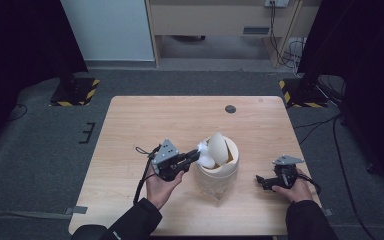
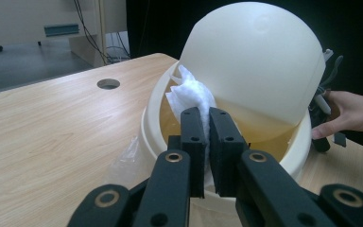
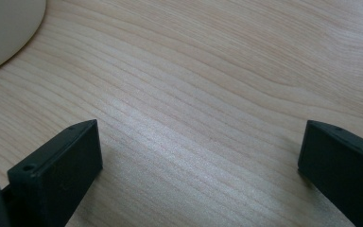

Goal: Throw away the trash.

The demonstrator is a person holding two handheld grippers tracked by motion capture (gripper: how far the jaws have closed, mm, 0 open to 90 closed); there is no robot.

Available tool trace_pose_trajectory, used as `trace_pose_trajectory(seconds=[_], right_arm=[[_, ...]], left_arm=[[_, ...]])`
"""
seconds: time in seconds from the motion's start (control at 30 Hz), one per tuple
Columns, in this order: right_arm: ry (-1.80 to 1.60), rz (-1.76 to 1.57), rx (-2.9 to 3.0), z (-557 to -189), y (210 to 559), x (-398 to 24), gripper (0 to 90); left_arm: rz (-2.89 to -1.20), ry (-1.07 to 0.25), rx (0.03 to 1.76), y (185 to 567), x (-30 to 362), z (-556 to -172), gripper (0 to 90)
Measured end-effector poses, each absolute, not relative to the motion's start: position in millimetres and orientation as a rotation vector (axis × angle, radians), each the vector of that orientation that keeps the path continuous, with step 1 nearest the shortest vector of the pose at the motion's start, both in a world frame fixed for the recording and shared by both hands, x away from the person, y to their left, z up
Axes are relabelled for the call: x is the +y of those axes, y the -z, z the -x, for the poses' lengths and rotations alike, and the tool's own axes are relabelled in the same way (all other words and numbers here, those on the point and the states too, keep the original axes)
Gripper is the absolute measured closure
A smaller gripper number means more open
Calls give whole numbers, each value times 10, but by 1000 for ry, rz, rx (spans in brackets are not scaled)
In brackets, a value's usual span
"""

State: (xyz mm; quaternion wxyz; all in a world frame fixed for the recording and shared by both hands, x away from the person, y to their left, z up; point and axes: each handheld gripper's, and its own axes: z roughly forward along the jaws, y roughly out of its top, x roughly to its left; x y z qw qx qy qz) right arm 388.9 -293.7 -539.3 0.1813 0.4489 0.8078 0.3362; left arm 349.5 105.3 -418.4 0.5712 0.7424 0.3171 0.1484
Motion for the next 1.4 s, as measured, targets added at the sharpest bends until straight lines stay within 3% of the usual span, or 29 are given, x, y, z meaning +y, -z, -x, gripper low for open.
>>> trace_pose_trajectory(seconds=[0.8,1.4], right_arm=[[-950,-1266,2282,-3889,5393,-2939,6],[-951,-1266,2282,-3890,5393,-2939,6]], left_arm=[[-1792,-289,734,4274,868,-3585,840],[-1762,-266,717,4198,961,-3536,711]])
